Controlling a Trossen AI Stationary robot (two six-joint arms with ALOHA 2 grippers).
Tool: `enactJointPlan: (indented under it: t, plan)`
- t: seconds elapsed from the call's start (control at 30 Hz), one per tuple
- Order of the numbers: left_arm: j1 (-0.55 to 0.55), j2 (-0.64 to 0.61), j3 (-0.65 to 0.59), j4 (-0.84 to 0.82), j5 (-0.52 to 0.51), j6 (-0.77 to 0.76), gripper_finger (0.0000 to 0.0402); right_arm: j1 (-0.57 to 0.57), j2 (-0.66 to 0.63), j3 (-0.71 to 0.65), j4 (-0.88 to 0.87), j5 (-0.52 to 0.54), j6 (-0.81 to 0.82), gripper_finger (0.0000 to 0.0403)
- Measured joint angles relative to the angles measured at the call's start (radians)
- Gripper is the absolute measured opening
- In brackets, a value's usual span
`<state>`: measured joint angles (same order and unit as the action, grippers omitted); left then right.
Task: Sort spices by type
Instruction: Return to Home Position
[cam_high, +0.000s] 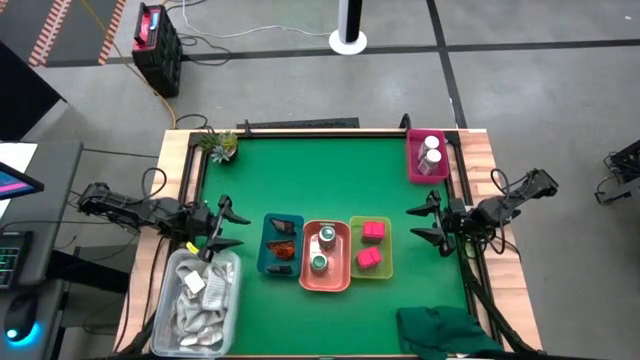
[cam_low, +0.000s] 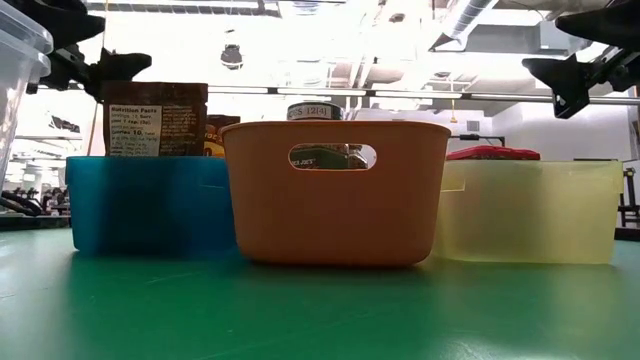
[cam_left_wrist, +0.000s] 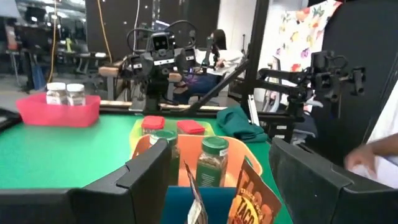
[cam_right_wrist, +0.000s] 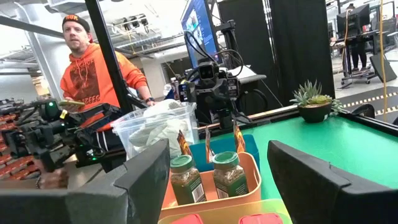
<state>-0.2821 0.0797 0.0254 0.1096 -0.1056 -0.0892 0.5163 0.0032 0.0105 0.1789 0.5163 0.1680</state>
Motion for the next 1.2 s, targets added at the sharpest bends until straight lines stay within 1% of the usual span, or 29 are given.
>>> enactJointPlan:
  t: [0.13,0.43,1.2]
  plan:
    - [0.0,0.002,0.0,0.006,-0.001,-0.035,0.0256,0.0,0.0,0.0,0.0,0.0,0.0,0.0294]
    - [0.0,0.003,0.0,0.004,0.0,-0.177,0.0256,0.0,0.0,0.0,0.0,0.0,-0.001,0.0294]
    - [-0.001,0.003,0.0,0.006,0.0,-0.185,0.0256,0.0,0.0,0.0,0.0,0.0,-0.003,0.0294]
